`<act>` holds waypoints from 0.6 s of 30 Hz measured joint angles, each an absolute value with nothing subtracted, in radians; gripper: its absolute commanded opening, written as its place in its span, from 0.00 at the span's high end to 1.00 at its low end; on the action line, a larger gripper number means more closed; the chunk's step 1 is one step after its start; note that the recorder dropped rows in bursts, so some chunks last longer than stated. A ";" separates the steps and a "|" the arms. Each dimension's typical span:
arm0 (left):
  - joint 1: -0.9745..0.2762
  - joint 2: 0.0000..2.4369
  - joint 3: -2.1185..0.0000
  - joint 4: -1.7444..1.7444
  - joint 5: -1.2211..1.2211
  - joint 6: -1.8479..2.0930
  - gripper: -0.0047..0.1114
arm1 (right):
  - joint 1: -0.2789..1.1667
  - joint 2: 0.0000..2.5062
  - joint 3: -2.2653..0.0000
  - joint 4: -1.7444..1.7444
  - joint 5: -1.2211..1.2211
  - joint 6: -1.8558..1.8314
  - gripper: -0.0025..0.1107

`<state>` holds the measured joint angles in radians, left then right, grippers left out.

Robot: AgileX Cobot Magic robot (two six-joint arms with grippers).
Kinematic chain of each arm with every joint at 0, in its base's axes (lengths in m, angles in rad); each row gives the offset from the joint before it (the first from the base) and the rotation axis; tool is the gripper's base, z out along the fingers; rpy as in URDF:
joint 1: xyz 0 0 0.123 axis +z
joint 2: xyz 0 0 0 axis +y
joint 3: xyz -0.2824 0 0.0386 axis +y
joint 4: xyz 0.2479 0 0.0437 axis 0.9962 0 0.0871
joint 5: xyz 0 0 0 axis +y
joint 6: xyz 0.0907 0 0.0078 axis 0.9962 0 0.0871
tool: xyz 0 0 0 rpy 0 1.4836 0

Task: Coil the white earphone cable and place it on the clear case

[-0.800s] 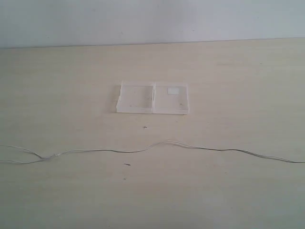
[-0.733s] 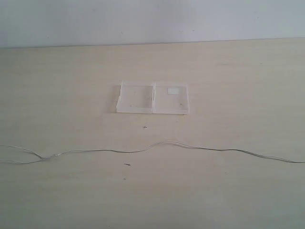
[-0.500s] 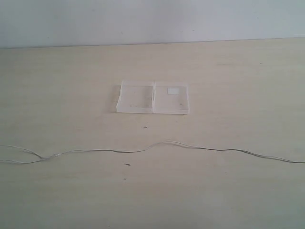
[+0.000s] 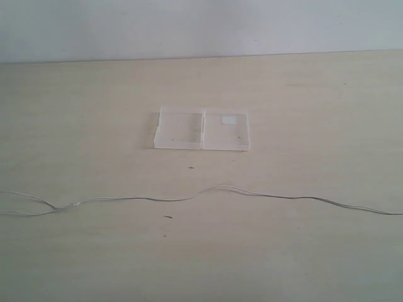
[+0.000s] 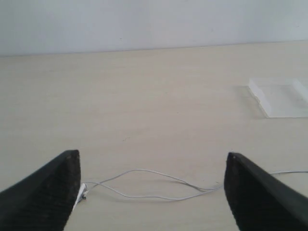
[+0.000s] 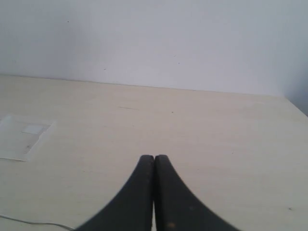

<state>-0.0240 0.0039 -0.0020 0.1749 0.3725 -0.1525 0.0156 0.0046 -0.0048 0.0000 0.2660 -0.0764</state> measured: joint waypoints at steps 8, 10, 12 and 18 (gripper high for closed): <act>-0.024 0.004 -0.002 0.175 0.372 -0.153 0.29 | 0.016 0.005 -0.005 -0.034 0.239 -0.078 0.98; -0.024 0.004 -0.002 0.175 0.372 -0.153 0.29 | 0.016 0.005 -0.005 -0.079 0.231 -0.078 0.98; -0.024 0.004 -0.002 0.175 0.372 -0.153 0.29 | 0.016 0.005 -0.005 -0.146 0.213 -0.078 0.98; -0.024 0.004 -0.002 0.175 0.372 -0.153 0.29 | 0.016 0.005 -0.005 -0.060 0.010 0.042 0.98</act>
